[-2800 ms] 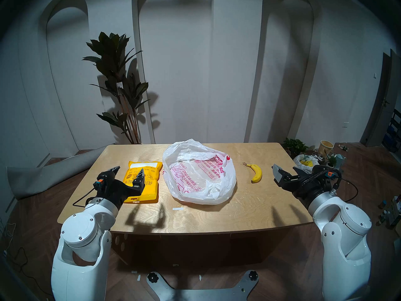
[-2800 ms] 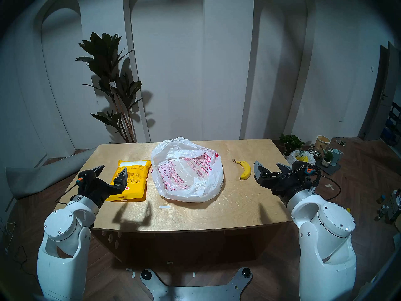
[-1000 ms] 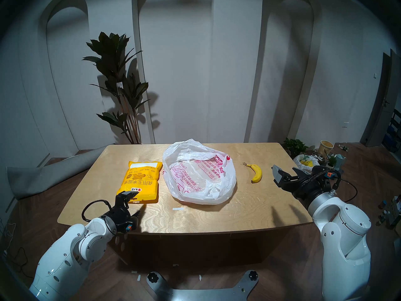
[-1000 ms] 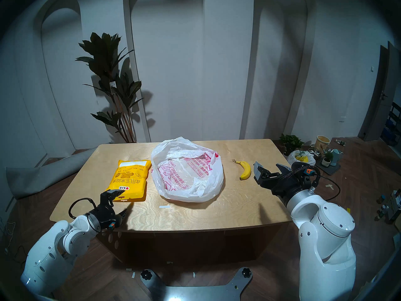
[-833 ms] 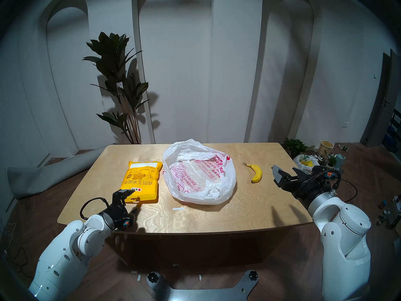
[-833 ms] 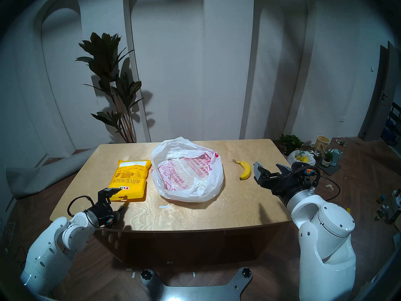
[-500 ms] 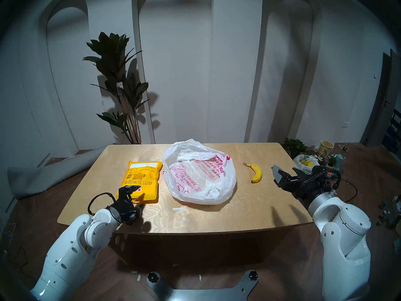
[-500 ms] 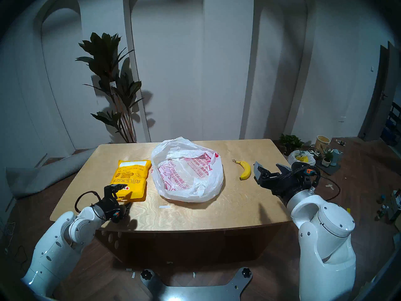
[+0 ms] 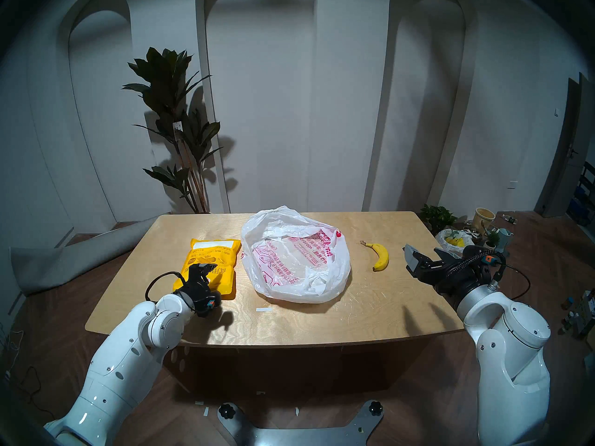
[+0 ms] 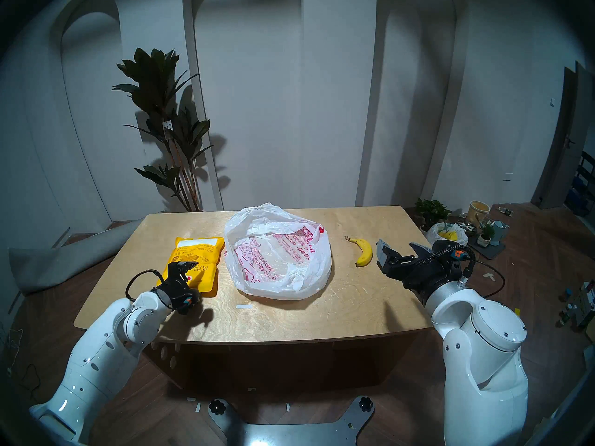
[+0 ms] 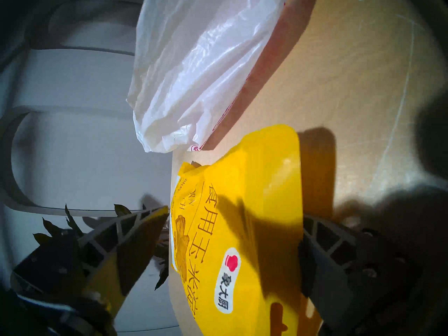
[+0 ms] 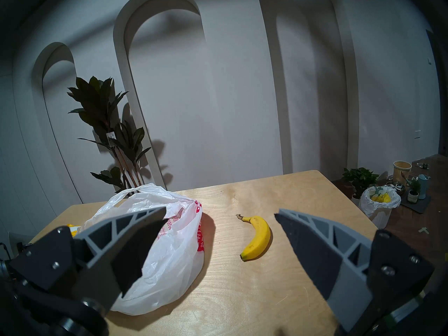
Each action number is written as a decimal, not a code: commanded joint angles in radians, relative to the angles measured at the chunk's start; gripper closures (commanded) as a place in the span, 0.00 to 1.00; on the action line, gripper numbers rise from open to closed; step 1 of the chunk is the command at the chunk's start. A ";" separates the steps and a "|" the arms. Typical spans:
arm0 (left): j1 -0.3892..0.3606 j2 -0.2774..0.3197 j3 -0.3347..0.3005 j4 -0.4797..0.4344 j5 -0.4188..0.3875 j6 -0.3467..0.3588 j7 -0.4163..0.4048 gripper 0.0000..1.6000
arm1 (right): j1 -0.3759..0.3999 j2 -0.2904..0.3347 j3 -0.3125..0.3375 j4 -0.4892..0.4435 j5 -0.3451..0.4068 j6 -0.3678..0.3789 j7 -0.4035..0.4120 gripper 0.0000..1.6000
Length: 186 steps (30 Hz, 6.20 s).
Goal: Bag the groceries: heavy items first, fragile items on top
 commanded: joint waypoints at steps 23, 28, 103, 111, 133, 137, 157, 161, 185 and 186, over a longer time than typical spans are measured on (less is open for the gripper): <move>-0.221 0.074 -0.047 -0.009 0.196 0.046 0.132 1.00 | 0.005 0.000 0.000 -0.015 0.000 -0.003 0.000 0.00; -0.252 0.094 -0.088 -0.061 0.226 0.038 0.161 1.00 | 0.006 0.000 0.000 -0.013 0.001 -0.003 0.000 0.00; -0.672 -0.335 0.149 0.166 -0.302 0.134 -0.673 1.00 | 0.001 -0.003 -0.001 -0.026 -0.002 -0.001 -0.005 0.00; -0.758 -0.348 0.174 0.318 -0.249 0.089 -0.627 1.00 | 0.001 -0.002 -0.001 -0.025 -0.001 -0.001 -0.004 0.00; -0.921 -0.445 0.180 0.708 -0.231 0.044 -0.565 0.80 | 0.001 -0.002 -0.001 -0.026 -0.002 -0.001 -0.005 0.00; -0.932 -0.448 0.172 0.748 -0.244 0.037 -0.578 0.06 | 0.000 -0.003 -0.001 -0.026 -0.002 -0.001 -0.005 0.00; -0.978 -0.380 0.074 0.586 -0.287 0.091 -0.629 0.00 | 0.003 -0.001 -0.001 -0.021 -0.001 -0.002 -0.003 0.00; -0.970 -0.366 0.043 0.532 -0.301 0.109 -0.631 0.00 | 0.003 -0.001 -0.001 -0.022 -0.001 -0.002 -0.003 0.00; -0.699 -0.219 -0.317 0.294 -0.417 0.314 -0.504 0.00 | 0.007 0.000 -0.001 -0.012 0.000 -0.003 -0.001 0.00; -0.677 -0.222 -0.332 0.280 -0.424 0.323 -0.501 0.00 | 0.007 0.000 -0.001 -0.012 0.001 -0.003 -0.001 0.00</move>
